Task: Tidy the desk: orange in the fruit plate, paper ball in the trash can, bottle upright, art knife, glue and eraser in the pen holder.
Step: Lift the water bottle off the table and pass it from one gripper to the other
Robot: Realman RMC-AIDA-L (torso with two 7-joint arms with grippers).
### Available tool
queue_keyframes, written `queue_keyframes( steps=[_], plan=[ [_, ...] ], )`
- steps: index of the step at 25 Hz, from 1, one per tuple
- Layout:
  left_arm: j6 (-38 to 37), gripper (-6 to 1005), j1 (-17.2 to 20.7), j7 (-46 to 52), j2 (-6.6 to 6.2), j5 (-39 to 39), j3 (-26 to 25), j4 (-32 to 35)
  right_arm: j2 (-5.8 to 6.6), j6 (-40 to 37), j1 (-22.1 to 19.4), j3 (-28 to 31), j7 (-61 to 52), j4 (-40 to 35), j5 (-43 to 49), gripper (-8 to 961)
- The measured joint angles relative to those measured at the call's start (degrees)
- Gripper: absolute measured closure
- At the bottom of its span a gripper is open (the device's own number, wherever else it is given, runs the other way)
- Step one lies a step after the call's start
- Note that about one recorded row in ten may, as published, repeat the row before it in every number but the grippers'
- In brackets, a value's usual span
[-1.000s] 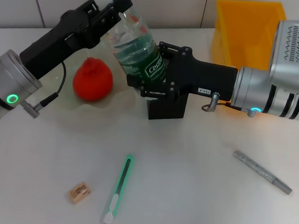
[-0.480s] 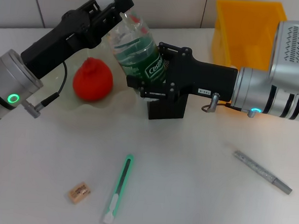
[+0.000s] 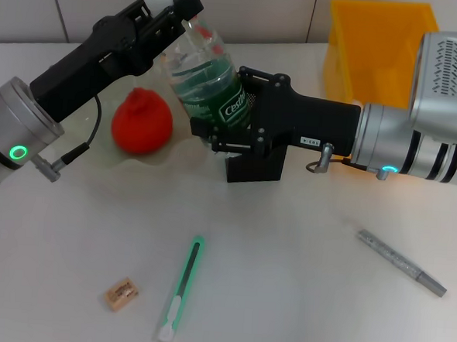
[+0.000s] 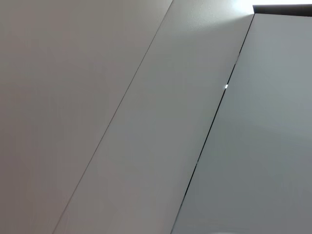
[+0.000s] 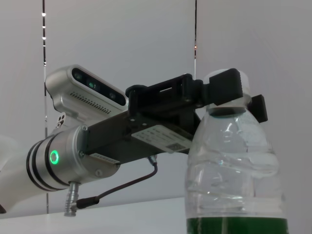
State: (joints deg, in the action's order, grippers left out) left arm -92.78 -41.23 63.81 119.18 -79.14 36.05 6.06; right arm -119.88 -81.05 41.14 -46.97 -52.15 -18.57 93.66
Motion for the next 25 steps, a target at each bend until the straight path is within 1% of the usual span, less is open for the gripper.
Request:
queue_keyframes(
  steps=[7,13,25],
  plan=[
    [-0.7,553,0.0,0.0,0.00,0.0,0.2,0.0,0.00,-0.2,-0.3,0.2,0.0,0.2,-0.1,187],
    [-1.9,553,0.0,0.0,0.00,0.0,0.2,0.2,-0.01,-0.1,-0.8,0.0,0.1,0.8,-2.1,186],
    [-3.3,553,-0.2,0.1,-0.01,0.0,0.3,0.1,0.00,0.6,0.1,-0.1,-0.1,1.3,-2.1,186]
  ],
)
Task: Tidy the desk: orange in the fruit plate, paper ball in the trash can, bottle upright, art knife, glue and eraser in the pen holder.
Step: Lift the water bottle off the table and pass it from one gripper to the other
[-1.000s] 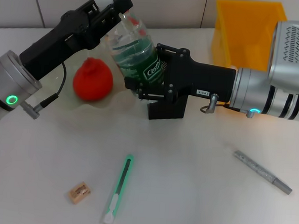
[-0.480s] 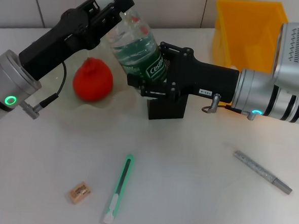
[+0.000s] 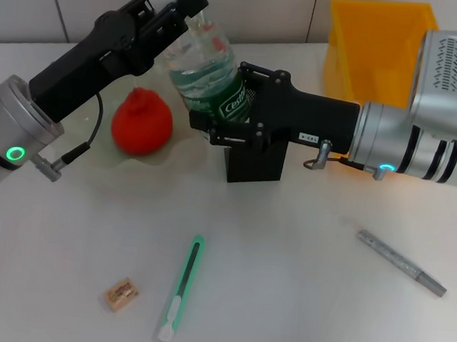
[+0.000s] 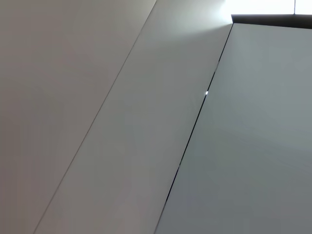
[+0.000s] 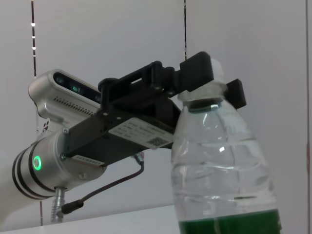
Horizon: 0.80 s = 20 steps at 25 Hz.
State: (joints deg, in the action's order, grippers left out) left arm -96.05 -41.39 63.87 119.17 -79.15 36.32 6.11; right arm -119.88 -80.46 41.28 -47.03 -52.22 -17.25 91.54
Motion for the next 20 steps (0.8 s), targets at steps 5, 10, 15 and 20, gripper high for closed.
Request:
queue_keyframes(
  steps=[5,10,15,20],
  plan=[
    [0.0,552,-0.1,0.3,0.00,-0.1,0.0,0.0,0.00,0.6,0.9,-0.1,0.0,1.0,0.1,187],
    [0.0,551,-0.1,0.5,0.01,-0.2,0.1,0.2,0.00,1.4,1.1,-0.2,0.0,1.5,0.0,187],
    [0.0,551,-0.1,0.5,0.01,-0.2,0.1,0.3,0.00,2.0,1.6,-0.2,0.0,2.5,0.0,187],
    [-1.1,551,-0.3,0.7,0.01,-0.2,0.1,0.2,0.00,2.6,2.0,-0.5,0.4,3.8,0.0,186]
  ],
)
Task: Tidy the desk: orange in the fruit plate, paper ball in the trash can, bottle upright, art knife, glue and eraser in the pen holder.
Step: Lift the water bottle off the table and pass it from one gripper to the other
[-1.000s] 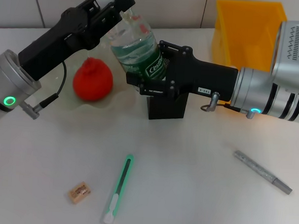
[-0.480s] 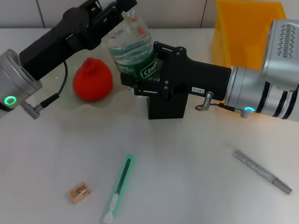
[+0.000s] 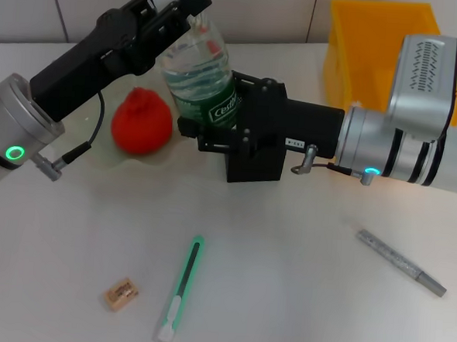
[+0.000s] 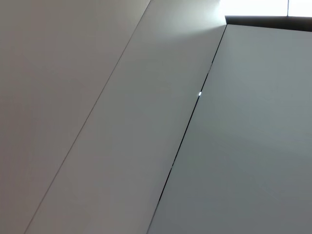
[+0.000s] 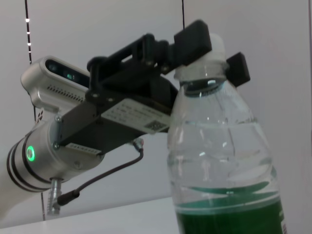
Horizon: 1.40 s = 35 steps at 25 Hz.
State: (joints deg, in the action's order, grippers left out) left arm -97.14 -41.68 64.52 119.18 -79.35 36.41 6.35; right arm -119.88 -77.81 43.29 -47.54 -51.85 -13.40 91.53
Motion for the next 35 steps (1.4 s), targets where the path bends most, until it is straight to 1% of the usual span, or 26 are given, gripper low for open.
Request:
queue_keyframes(
  steps=[35],
  plan=[
    [-2.7,551,-1.1,1.0,0.00,0.5,-0.5,0.3,0.00,1.1,-0.3,-0.4,0.7,2.5,0.1,191]
  ],
)
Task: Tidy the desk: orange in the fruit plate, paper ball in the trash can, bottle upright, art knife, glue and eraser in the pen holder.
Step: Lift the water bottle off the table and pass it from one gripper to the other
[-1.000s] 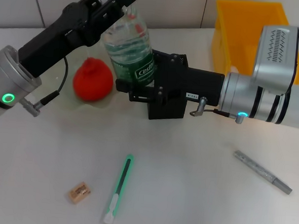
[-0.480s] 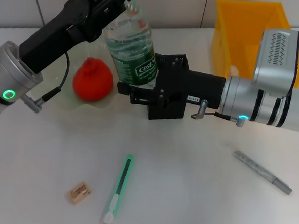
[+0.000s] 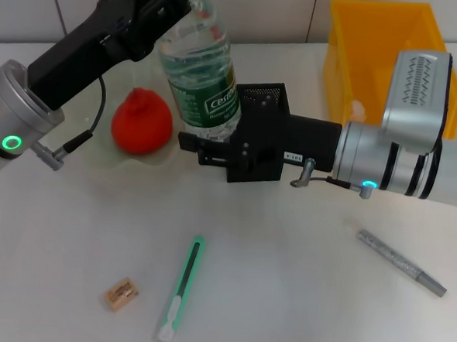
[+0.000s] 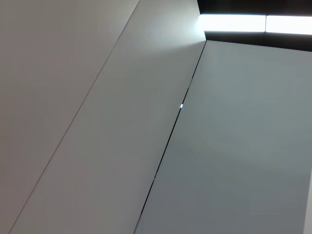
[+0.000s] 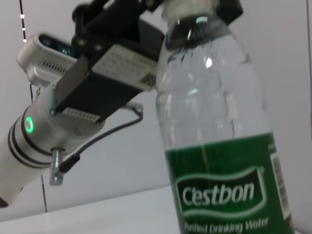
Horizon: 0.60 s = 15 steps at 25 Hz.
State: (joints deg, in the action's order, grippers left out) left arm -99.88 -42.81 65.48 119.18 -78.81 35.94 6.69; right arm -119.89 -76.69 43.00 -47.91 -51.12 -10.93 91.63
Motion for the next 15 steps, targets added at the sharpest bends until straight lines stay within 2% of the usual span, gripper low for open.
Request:
queue_keyframes(
  steps=[15],
  plan=[
    [-1.6,552,-0.1,0.3,0.00,0.7,0.0,0.7,0.00,0.8,0.2,0.0,1.2,1.2,-0.2,184]
  ],
)
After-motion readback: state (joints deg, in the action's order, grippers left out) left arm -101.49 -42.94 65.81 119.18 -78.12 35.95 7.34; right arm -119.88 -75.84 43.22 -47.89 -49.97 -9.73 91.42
